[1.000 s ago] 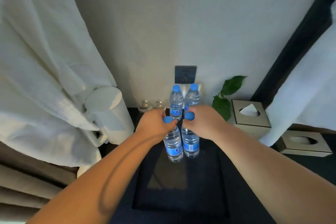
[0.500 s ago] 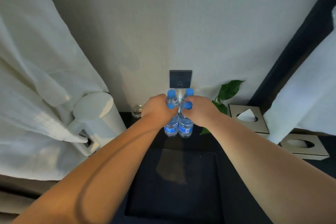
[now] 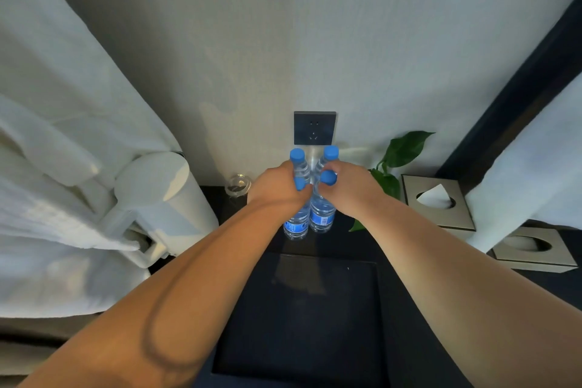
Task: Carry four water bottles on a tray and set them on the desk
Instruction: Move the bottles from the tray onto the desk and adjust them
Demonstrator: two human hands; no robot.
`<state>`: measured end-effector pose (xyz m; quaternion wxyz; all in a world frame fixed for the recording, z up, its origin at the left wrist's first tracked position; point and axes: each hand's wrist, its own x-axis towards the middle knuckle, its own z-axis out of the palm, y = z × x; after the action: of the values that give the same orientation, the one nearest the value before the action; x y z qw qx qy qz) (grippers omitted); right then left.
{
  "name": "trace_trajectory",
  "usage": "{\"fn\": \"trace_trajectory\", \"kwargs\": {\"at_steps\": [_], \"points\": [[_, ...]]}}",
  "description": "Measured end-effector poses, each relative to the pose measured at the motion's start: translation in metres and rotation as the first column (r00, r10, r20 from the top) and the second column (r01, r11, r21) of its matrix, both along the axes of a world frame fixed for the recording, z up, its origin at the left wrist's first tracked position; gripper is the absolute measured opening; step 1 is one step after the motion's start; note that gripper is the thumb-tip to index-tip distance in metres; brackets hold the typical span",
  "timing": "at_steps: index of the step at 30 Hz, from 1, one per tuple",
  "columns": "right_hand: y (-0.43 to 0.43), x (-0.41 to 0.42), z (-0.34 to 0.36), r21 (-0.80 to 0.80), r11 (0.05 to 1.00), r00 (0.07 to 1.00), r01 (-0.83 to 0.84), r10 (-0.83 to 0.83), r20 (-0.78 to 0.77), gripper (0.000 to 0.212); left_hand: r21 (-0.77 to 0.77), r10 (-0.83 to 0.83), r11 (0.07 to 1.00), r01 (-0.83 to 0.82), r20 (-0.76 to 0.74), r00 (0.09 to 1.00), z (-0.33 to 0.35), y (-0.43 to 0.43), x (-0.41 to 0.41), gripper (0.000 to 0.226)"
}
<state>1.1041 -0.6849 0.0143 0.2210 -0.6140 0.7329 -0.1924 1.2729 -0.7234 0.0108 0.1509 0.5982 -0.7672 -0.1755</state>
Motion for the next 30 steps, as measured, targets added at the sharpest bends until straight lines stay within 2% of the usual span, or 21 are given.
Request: {"fn": "trace_trajectory", "kwargs": {"at_steps": [8, 14, 19, 24, 30], "points": [[0.012, 0.000, -0.007, -0.011, 0.999, 0.999, -0.033, 0.033, 0.005, 0.022, 0.000, -0.015, 1.000, 0.015, -0.017, 1.000, -0.002, 0.005, 0.002, 0.031], [0.025, 0.002, -0.011, -0.015, 1.000, 0.999, 0.004, -0.003, 0.039, 0.039, 0.020, 0.002, 1.000, -0.002, -0.021, 1.000, -0.004, 0.018, 0.010, 0.034], [0.034, 0.004, -0.013, 0.015, 1.000, 0.997, 0.027, -0.028, 0.066, 0.037, 0.032, 0.007, 0.999, -0.007, -0.011, 1.000, -0.005, 0.032, 0.018, 0.030], [0.042, 0.004, -0.005, 0.028, 0.999, 0.997, 0.034, -0.036, 0.065, 0.045, 0.022, -0.069, 0.997, 0.069, -0.005, 0.998, -0.003, 0.042, 0.030, 0.048], [0.027, 0.003, 0.031, -0.022, 0.998, 0.997, 0.063, -0.064, -0.042, 0.050, -0.074, -0.087, 0.993, 0.090, 0.031, 0.996, 0.039, 0.015, 0.024, 0.051]]}}
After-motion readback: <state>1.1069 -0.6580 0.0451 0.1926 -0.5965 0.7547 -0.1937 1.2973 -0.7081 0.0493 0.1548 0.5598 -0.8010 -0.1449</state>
